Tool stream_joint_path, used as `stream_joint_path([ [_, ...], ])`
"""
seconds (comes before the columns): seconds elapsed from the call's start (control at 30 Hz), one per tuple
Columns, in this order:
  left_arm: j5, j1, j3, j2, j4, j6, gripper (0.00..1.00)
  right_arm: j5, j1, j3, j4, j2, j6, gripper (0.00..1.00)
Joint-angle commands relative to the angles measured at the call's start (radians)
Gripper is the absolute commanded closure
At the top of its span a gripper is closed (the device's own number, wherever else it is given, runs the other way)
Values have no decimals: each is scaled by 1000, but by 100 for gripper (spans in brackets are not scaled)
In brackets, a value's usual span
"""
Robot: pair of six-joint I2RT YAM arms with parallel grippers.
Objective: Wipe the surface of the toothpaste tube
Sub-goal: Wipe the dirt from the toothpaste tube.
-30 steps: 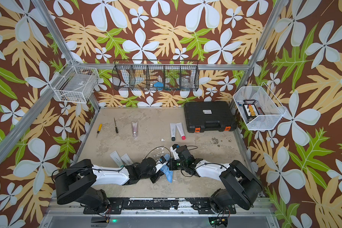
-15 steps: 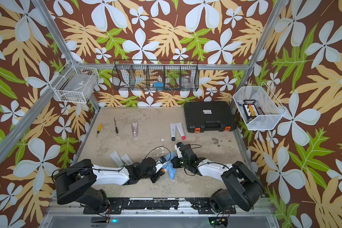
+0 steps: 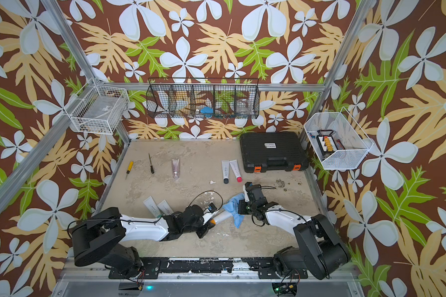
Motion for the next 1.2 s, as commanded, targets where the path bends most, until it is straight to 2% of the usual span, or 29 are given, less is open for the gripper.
stream_joint_path([
  [0.0, -7, 2, 5, 1, -2, -1, 79, -20, 0, -5, -67, 7, -4, 100],
  [0.27, -9, 3, 7, 8, -1, -1, 79, -34, 70, -6, -47, 11, 37, 100],
  [0.57, -32, 2, 9, 11, -2, -6, 79, -59, 254, -6, 15, 51, 168, 100],
  [0.77, -44, 2, 10, 11, -1, -8, 79, -82, 337, -16, 80, 65, 251, 100],
  [1.17, -56, 4, 10, 11, 0, -8, 79, -62, 374, -13, 103, 53, 275, 100],
])
